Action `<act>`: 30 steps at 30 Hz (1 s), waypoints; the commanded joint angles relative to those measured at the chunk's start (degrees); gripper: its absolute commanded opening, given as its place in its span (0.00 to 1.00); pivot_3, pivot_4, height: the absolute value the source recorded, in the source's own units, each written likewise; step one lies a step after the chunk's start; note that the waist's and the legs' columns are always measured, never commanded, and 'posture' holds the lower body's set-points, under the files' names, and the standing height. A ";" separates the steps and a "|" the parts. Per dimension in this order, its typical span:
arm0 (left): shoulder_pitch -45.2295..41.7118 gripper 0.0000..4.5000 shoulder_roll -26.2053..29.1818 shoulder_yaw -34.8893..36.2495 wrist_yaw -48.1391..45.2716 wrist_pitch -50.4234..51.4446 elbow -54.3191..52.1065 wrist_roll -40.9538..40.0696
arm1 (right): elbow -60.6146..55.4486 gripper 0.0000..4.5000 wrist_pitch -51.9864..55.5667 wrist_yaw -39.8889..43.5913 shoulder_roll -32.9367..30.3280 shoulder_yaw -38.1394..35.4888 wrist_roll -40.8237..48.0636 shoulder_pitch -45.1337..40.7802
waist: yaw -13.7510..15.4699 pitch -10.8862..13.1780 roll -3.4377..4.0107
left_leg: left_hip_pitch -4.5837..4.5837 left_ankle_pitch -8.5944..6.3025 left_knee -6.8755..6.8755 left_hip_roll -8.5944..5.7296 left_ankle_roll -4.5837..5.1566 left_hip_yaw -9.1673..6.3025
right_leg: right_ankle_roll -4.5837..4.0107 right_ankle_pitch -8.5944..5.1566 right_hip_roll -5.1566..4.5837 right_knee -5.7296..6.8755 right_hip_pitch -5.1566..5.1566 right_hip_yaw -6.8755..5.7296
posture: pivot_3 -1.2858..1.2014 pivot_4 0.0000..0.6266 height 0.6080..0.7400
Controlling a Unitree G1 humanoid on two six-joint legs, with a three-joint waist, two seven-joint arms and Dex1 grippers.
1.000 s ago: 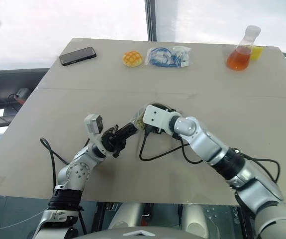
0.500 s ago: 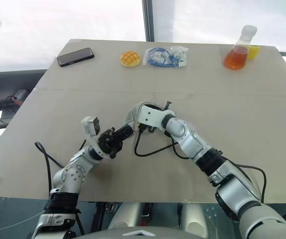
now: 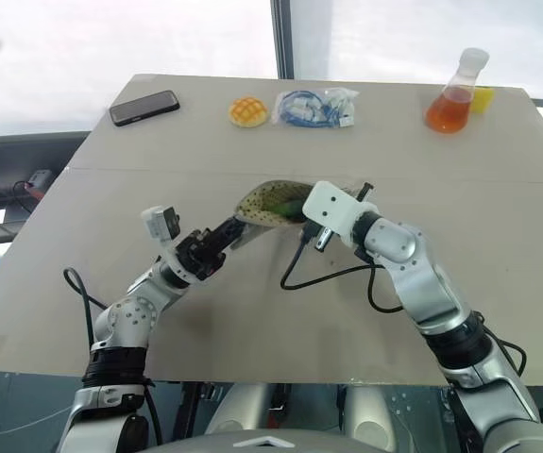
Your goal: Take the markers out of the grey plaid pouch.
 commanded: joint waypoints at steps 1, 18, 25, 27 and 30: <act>-1.58 0.00 0.53 0.86 -1.31 0.93 0.18 -0.90 | -3.60 0.01 2.67 0.22 -0.28 -1.49 0.42 0.40 | 0.04 0.00 0.00 | 0.00 0.00 0.00 0.00 0.00 0.00 | 0.00 0.00 -0.01 0.00 0.00 0.00 | 0.52 0.24 1.00; -0.75 0.00 -0.06 -4.12 -5.60 8.00 -4.51 -1.78 | 30.48 0.60 -21.57 -5.15 8.27 15.71 -12.97 -14.01 | -0.27 0.01 0.00 | -0.02 0.01 0.01 -0.07 -0.02 0.04 | -0.03 0.02 -0.02 -0.03 -0.03 0.04 | 0.52 0.24 1.00; 1.43 0.00 -0.92 -4.66 -5.88 7.61 -5.76 -0.38 | 51.99 0.20 -37.87 -10.69 13.85 11.83 -12.49 -18.19 | -1.27 -0.01 -0.09 | 0.03 0.11 -0.05 -0.07 -0.16 0.00 | -0.09 0.06 0.12 0.00 -0.02 0.17 | 0.52 0.24 1.00; 1.31 0.00 -0.79 -3.40 -5.51 6.62 -5.27 -0.04 | 46.80 0.01 -37.77 -9.31 10.90 9.74 -12.56 -16.76 | -1.29 0.00 -0.07 | 0.03 0.12 -0.06 -0.08 -0.17 0.00 | -0.09 0.06 0.15 0.00 -0.02 0.23 | 0.52 0.24 1.00; 0.76 0.00 -0.41 -1.80 -5.11 4.02 -3.72 1.32 | 35.26 0.01 -34.59 -5.98 5.81 6.03 -11.41 -13.02 | -0.61 0.01 -0.07 | 0.00 0.12 -0.05 -0.10 -0.20 -0.04 | -0.10 0.06 0.18 0.01 -0.02 0.33 | 0.52 0.24 1.00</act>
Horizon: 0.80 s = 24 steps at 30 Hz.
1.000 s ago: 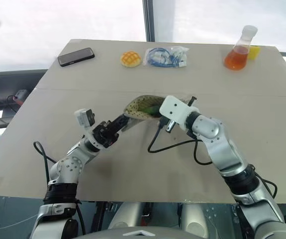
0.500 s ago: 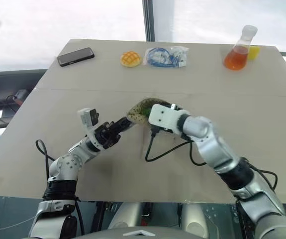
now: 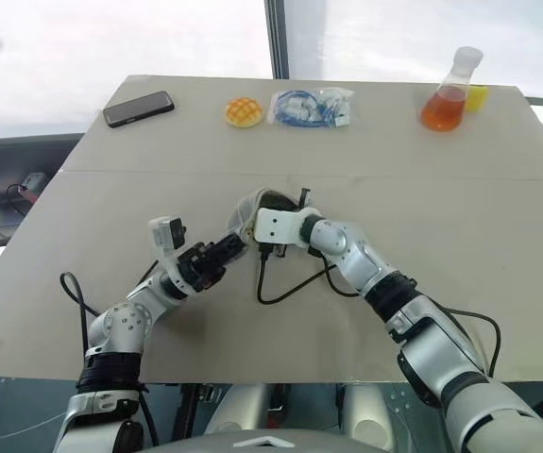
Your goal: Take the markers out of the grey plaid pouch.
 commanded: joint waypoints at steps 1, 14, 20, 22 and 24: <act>-1.40 0.00 0.07 -0.41 -2.06 -2.88 -1.56 0.68 | -13.87 0.01 5.49 4.43 -5.37 -6.83 2.27 3.60 | 0.21 0.00 -0.01 | -0.01 -0.03 0.00 -0.01 -0.04 0.00 | 0.00 0.00 0.00 -0.02 0.00 0.02 | 0.52 0.24 1.00; -7.57 0.00 1.10 0.27 -5.45 0.14 5.84 -0.76 | -47.69 0.01 32.78 16.70 -15.83 -18.54 14.32 14.91 | 0.85 0.02 -0.01 | -0.03 -0.13 0.02 0.35 -0.18 0.01 | -0.06 0.02 -0.03 -0.05 -0.06 -0.05 | 0.52 0.24 1.00; -9.66 0.00 -0.90 -1.62 -5.89 11.42 1.97 -7.62 | -56.61 0.01 42.79 19.60 -20.25 -22.50 17.97 15.25 | 0.95 0.04 -0.05 | -0.14 -0.11 0.03 0.24 -0.14 0.02 | -0.10 0.05 -0.20 -0.15 -0.08 -0.03 | 0.52 0.24 1.00; -10.92 0.00 -0.95 -1.49 -5.66 15.85 1.62 -10.63 | -60.32 0.01 48.03 22.65 -23.49 -25.09 20.90 13.76 | 1.00 0.09 -0.06 | -0.15 -0.11 0.02 0.24 -0.15 0.02 | -0.09 0.05 -0.21 -0.16 -0.07 -0.04 | 0.52 0.24 1.00; -10.95 0.00 0.10 -2.36 -6.63 15.48 2.29 -8.71 | -63.39 0.01 52.94 26.20 -27.47 -24.93 23.64 13.12 | 0.96 0.13 -0.12 | -0.15 -0.09 0.04 0.24 -0.12 0.01 | -0.07 0.04 -0.21 -0.16 -0.05 -0.06 | 0.52 0.24 1.00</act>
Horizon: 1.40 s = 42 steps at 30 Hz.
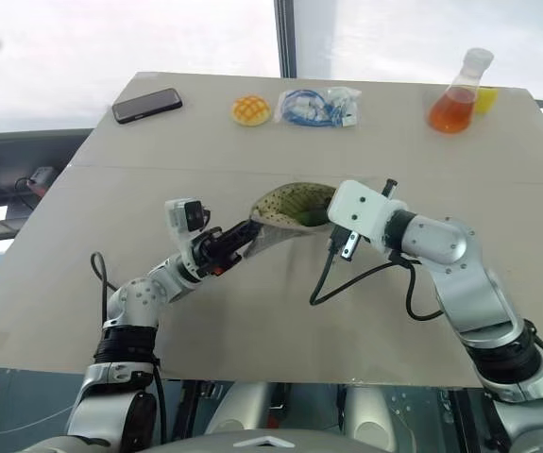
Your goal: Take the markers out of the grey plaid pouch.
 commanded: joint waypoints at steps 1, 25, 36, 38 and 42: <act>-1.43 0.00 1.27 -1.27 -1.71 -0.02 -1.16 0.93 | -8.18 0.01 9.32 6.56 -7.17 -2.10 5.48 -2.31 | -0.02 0.01 0.00 | -0.01 0.00 0.00 0.00 0.00 0.00 | 0.07 -0.04 0.01 0.00 0.01 -0.06 | 0.52 0.24 1.00; 4.55 0.14 9.42 -11.62 8.49 -49.49 -5.17 41.46 | 14.61 0.18 -3.46 2.87 -0.54 18.66 -9.47 -4.91 | -0.02 0.00 -0.02 | -0.05 -0.11 -0.15 0.08 -0.17 0.04 | -0.15 0.10 -0.12 -0.26 -0.07 -0.06 | 0.52 0.24 1.00; 3.57 0.67 9.67 -14.82 17.43 -65.03 -5.27 53.80 | 15.52 0.18 -2.14 2.56 2.07 17.94 -9.10 -5.25 | -0.01 0.01 -0.03 | -0.06 -0.06 -0.14 0.04 -0.09 0.01 | -0.13 0.11 -0.09 -0.24 -0.05 -0.33 | 0.52 0.24 1.00; 3.52 0.48 10.12 -15.61 18.19 -67.56 -4.95 55.58 | 15.26 0.18 -1.59 2.48 2.39 17.49 -8.91 -5.32 | -0.01 0.01 -0.03 | -0.06 -0.06 -0.14 0.04 -0.09 0.01 | -0.12 0.11 -0.08 -0.23 -0.05 -0.33 | 0.52 0.24 1.00; 2.59 0.05 10.74 -15.85 20.40 -73.18 -3.37 57.63 | 14.35 0.18 -0.43 2.34 2.55 16.83 -8.69 -4.71 | 0.01 0.01 -0.03 | -0.06 -0.05 -0.13 0.03 -0.09 0.02 | -0.02 0.17 -0.07 -0.23 -0.04 -0.33 | 0.52 0.24 1.00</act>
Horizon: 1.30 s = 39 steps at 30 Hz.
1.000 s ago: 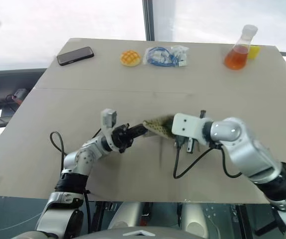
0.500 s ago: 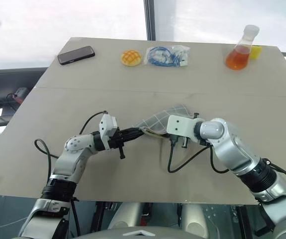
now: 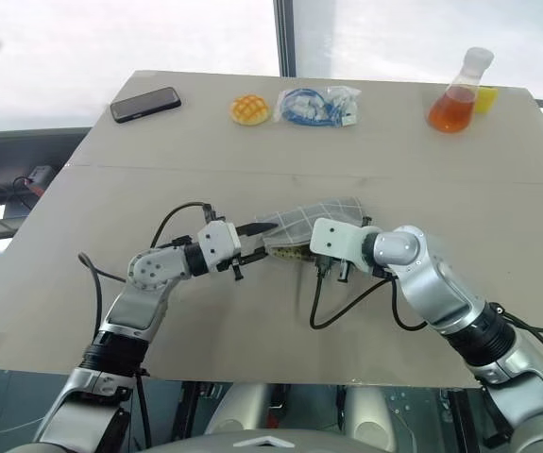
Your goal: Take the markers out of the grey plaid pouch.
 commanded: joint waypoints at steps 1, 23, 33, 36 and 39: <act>-2.01 0.01 0.55 0.45 1.85 -5.33 0.61 0.39 | -2.49 0.18 0.94 -0.20 -0.29 -2.81 0.58 -0.14 | 0.00 0.00 0.00 | 0.00 0.00 0.00 0.00 0.00 0.00 | 0.10 0.06 0.00 0.00 0.00 0.00 | 0.52 0.24 1.00; -1.49 0.01 0.40 9.17 -12.20 62.76 -10.74 -58.02 | -22.28 0.18 25.05 12.58 -19.17 -11.32 14.31 -13.40 | -0.13 0.10 0.07 | 0.03 0.04 0.12 0.10 0.06 -0.07 | 0.11 -0.19 0.06 0.09 0.04 -0.01 | 0.52 0.24 1.00; 1.81 0.01 -1.36 7.81 -12.60 57.36 -5.22 -48.02 | -20.38 0.18 20.81 5.77 -16.48 2.47 11.58 -11.56 | -0.23 0.07 0.04 | 0.01 -0.05 0.10 0.10 -0.08 0.01 | -0.11 -0.07 0.00 0.09 0.01 0.29 | 0.52 0.24 1.00; 2.55 0.01 -1.96 8.60 -11.94 57.98 -6.29 -48.30 | -15.86 0.18 15.63 3.16 -14.27 6.53 7.64 -12.20 | -0.20 0.06 0.03 | 0.00 -0.05 0.13 0.10 -0.09 0.02 | -0.11 -0.07 -0.01 0.08 -0.03 0.30 | 0.52 0.24 1.00; 3.24 0.01 -2.12 8.86 -11.79 57.92 -6.93 -48.09 | -13.38 0.18 12.10 3.81 -11.32 7.28 7.40 -12.82 | -0.19 0.06 0.03 | 0.00 -0.05 0.14 0.07 -0.09 0.02 | -0.10 -0.07 -0.03 0.08 -0.02 0.30 | 0.52 0.24 1.00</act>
